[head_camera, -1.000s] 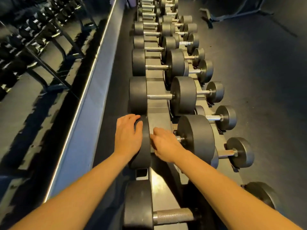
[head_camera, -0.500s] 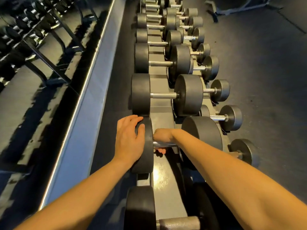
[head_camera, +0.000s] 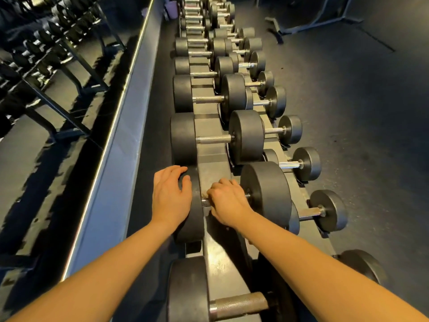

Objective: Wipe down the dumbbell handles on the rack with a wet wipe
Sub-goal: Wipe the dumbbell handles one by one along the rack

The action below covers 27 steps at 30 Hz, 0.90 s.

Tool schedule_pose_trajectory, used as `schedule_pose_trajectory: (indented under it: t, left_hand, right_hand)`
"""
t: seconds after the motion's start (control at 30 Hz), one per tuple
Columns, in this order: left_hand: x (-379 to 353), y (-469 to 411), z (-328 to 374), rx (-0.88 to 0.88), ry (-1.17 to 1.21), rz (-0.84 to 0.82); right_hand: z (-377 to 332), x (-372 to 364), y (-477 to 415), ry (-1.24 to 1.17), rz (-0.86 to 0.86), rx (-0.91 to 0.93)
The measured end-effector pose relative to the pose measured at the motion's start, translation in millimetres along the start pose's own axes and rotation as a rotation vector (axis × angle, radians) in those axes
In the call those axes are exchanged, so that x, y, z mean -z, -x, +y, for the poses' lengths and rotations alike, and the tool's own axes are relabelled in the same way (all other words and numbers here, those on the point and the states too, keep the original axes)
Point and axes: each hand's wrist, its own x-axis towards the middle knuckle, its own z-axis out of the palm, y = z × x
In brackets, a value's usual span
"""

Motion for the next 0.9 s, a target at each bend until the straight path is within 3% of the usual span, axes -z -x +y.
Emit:
schedule_pose_trajectory:
  t: [0.13, 0.23, 0.37, 0.43, 0.63, 0.7, 0.8, 0.9]
  left_hand:
    - [0.2, 0.5, 0.1, -0.004, 0.014, 0.009]
    - [-1.1, -0.3, -2.3, -0.013, 0.02, 0.014]
    - [-1.5, -0.7, -3.8, -0.018, 0.015, 0.019]
    - [-1.3, -0.7, -3.4, -0.01, 0.023, 0.016]
    - [-3.1, -0.8, -7.3, 0.001, 0.065, 0.0]
    - [-4.0, -1.6, -8.7, 0.0, 0.064, -0.002]
    - [-5.1, -2.4, -8.7, -0.017, 0.052, 0.004]
    - [-5.7, -2.7, -9.9, -0.029, 0.045, 0.014]
  right_hand:
    - [14.9, 16.6, 7.2, 0.275, -0.164, -0.237]
    - [-1.8, 10.7, 17.8, 0.141, -0.161, -0.299]
    - [-36.7, -5.1, 19.2, -0.343, 0.021, -0.199]
    - [-33.7, -14.1, 22.8, -0.474, 0.095, -0.234]
    - [-19.2, -34.2, 47.6, -0.708, 0.446, -0.792]
    - [-27.8, -38.3, 46.7, -0.725, 0.52, -0.869]
    - [-53.2, -43.5, 36.5, -0.883, 0.518, -0.756]
    - [-61.0, -40.9, 30.6, -0.767, 0.428, -0.504]
